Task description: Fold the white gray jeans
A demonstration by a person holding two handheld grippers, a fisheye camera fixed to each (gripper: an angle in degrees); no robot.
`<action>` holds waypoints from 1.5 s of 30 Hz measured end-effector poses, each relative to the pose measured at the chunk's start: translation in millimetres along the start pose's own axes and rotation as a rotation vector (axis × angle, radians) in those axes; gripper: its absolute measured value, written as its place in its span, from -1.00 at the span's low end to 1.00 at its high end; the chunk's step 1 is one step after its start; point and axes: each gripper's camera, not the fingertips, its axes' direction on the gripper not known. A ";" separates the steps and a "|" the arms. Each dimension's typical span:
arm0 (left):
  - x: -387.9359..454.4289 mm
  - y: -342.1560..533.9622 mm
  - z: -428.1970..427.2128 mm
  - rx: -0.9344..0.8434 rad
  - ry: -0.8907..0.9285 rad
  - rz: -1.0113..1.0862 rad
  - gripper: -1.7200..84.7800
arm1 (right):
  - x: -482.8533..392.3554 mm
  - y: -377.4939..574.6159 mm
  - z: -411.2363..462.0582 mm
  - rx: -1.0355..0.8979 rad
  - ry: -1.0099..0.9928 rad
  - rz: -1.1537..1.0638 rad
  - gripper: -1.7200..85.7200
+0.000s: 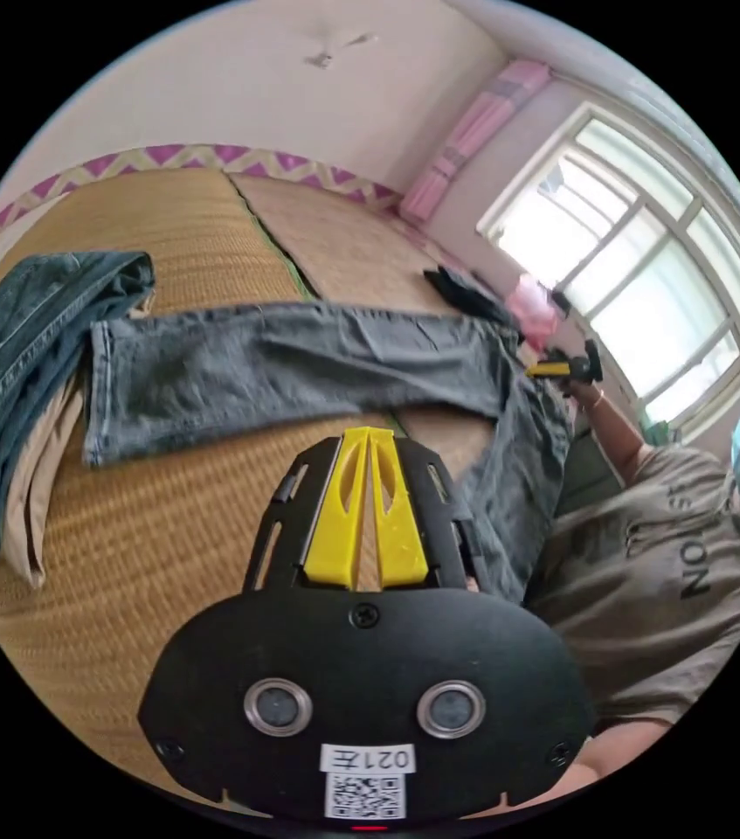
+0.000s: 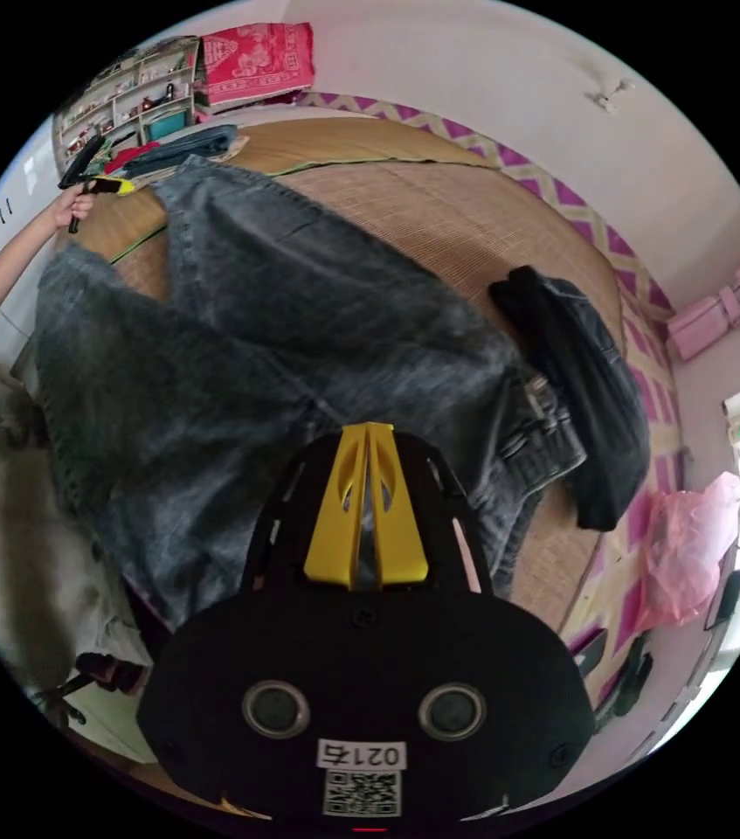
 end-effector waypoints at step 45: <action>90.7 297.2 -271.2 0.387 -0.283 -0.313 -0.88 | -173.0 183.4 -36.7 0.195 -0.020 0.255 -0.98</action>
